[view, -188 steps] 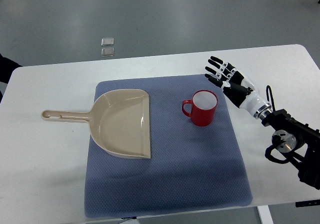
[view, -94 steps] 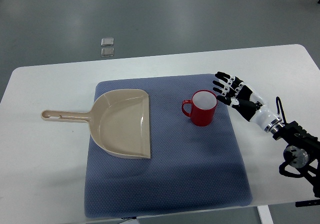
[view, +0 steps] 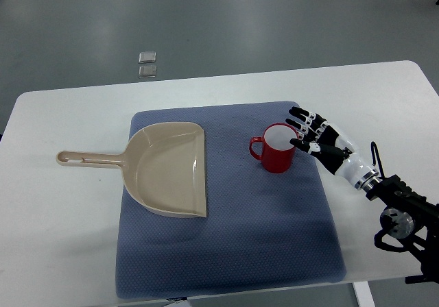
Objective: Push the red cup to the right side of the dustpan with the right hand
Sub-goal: 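Move the right hand down beside the red mug's side farthest from the dustpan, then push the red mug with the right hand toward the dustpan's edge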
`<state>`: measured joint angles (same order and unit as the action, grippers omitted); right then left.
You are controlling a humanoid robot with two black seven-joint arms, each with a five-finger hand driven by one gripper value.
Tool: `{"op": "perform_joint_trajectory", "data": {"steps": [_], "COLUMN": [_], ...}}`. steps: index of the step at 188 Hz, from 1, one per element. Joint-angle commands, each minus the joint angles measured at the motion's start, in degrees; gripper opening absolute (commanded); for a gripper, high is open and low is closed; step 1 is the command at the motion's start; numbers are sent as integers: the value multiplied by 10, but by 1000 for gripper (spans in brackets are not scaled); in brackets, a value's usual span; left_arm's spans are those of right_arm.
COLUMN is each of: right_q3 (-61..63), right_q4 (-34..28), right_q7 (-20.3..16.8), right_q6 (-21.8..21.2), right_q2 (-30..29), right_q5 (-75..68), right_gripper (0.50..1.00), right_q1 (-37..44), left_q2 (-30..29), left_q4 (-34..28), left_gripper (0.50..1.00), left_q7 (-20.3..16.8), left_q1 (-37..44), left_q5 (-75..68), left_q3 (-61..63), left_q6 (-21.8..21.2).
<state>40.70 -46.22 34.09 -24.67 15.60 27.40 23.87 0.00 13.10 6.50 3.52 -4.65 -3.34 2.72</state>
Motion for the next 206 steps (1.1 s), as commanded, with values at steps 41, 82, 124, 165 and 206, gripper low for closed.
{"op": "perform_joint_trajectory", "data": {"steps": [41, 82, 124, 165, 206], "right_q3": [0, -1, -4, -15, -15], "right_q4": [2, 4, 6, 6, 3], "right_q7": [-1, -1, -2, -2, -4], "right_q6": [23, 35, 42, 50, 51], "right_q2": [-39, -65, -87, -101, -108], "right_q5": [23, 23, 24, 24, 24], "right_gripper": [932, 932, 932, 932, 932], "right_q1": [1, 5, 6, 9, 10], "left_q2": [0, 0, 0, 0, 0], "left_q4": [0, 0, 0, -1, -1], "left_gripper": [1000, 1000, 1000, 1000, 1000], "left_q7": [0, 0, 0, 0, 0], "left_q1": [0, 0, 0, 0, 0], "left_q5": [0, 0, 0, 0, 0], "left_q3": [0, 0, 0, 0, 0], "left_q6": [0, 0, 0, 0, 0]}}
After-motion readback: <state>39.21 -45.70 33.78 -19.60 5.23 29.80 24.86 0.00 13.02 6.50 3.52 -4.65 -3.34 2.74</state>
